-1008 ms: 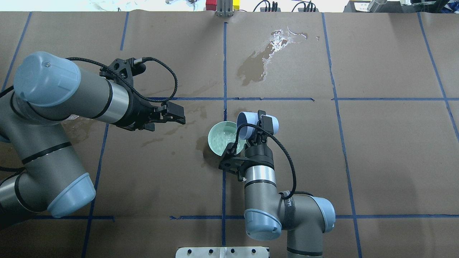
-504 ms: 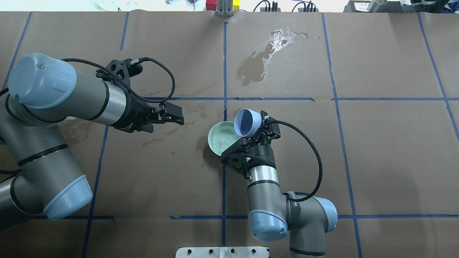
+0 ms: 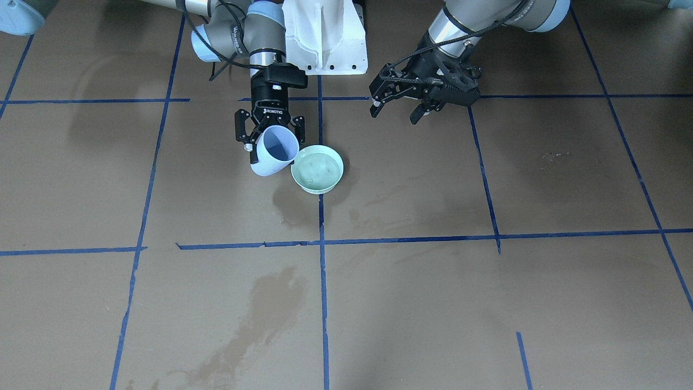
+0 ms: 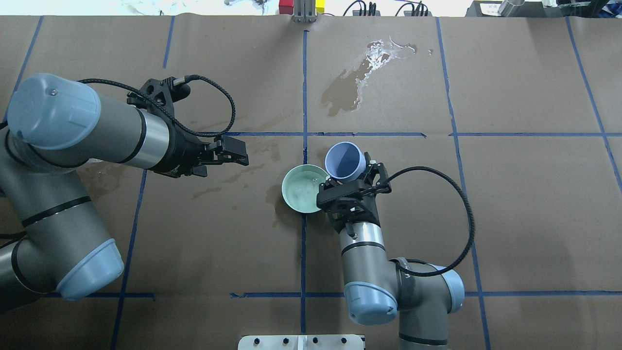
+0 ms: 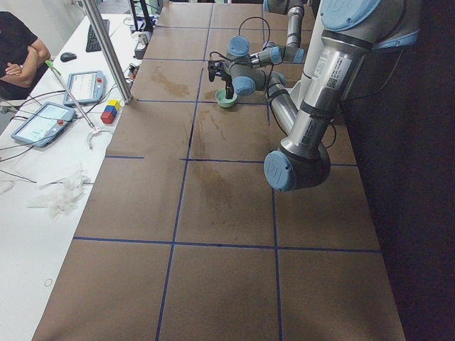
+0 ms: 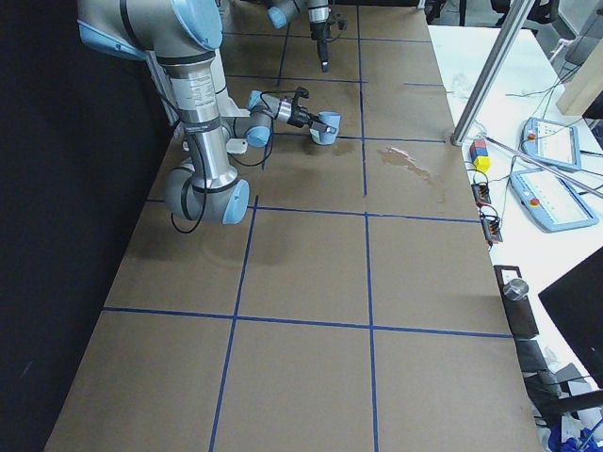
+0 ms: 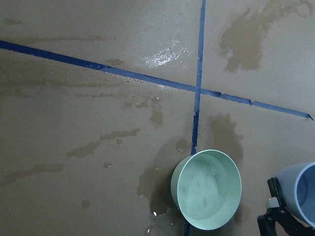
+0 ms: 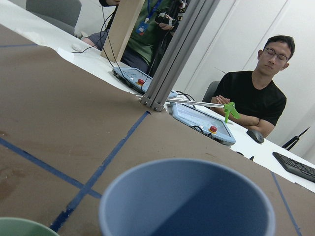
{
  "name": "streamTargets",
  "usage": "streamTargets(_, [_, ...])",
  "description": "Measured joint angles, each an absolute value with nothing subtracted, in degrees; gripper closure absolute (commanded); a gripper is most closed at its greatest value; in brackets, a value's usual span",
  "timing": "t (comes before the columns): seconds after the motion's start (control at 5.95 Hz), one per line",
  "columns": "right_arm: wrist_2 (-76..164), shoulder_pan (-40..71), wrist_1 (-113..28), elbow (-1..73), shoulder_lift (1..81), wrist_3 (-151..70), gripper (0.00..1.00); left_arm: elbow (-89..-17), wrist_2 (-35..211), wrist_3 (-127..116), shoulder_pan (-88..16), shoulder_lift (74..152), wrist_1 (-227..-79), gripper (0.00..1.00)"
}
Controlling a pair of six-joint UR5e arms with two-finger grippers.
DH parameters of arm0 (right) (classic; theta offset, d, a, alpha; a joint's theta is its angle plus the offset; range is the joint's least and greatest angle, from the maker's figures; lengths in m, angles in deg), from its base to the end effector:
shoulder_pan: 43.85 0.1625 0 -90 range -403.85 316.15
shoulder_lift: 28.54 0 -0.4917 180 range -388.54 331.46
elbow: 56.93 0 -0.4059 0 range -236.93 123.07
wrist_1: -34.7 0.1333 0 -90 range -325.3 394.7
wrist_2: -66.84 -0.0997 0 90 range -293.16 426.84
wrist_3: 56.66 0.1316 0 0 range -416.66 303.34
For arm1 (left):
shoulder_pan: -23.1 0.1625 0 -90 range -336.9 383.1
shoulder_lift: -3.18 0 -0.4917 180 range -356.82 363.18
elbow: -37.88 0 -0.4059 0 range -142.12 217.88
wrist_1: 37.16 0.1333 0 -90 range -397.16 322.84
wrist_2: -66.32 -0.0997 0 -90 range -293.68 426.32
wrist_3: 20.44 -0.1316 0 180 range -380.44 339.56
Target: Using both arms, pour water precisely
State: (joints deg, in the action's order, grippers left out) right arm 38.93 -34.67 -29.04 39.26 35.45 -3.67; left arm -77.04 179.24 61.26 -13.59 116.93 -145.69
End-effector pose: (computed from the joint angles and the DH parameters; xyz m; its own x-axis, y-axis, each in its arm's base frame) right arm -0.6154 -0.3523 0.3354 0.9049 -0.1392 0.4023 -0.3425 0.3233 0.8822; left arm 0.4453 -0.4341 0.2628 0.3454 -0.0915 -0.9340 0.2148 0.9765 -0.0163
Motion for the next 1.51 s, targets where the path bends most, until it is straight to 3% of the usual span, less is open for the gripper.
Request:
streamTargets(0.84, [34.83,-30.36,-28.46,49.61,53.37,20.44,0.96,-77.86,175.11,61.47,-13.61,116.19,-145.60,0.00])
streamTargets(1.51, [33.53,-26.40,-11.58,49.36,71.25,24.49,0.96,-78.44,175.31,61.41,-13.05,115.47,-145.44,0.00])
